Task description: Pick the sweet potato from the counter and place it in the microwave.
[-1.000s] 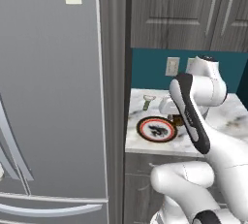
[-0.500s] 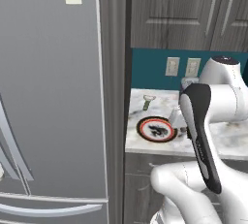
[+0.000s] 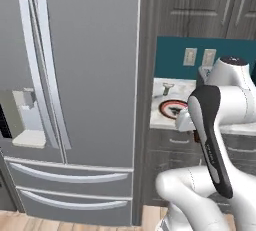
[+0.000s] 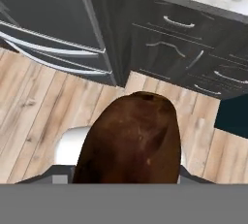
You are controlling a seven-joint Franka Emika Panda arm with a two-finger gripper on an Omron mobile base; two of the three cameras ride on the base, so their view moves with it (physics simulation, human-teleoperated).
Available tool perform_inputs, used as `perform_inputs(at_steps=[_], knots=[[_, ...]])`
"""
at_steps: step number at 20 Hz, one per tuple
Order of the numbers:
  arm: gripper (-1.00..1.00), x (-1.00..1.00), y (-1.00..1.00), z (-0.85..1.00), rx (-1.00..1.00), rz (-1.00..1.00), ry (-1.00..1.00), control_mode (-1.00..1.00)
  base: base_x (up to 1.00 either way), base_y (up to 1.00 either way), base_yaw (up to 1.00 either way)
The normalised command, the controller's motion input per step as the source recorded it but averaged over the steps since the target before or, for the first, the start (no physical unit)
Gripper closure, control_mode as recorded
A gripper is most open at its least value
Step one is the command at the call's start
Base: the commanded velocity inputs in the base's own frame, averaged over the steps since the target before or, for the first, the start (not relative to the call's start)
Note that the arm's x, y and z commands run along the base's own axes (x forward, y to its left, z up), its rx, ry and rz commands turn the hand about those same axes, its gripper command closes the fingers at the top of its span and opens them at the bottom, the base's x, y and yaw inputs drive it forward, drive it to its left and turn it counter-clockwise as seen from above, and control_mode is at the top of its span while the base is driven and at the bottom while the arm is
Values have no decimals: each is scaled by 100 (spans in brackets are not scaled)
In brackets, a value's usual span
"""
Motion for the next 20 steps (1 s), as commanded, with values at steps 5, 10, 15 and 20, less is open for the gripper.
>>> perform_inputs(at_steps=[5,10,15,20], knots=[[100,0,0,0,0,0,0,100,-20,100,0],[100,0,0,0,0,0,0,100,29,100,0],[100,0,0,0,0,0,0,100,81,100,0],[100,0,0,0,0,0,0,100,70,100,0]])
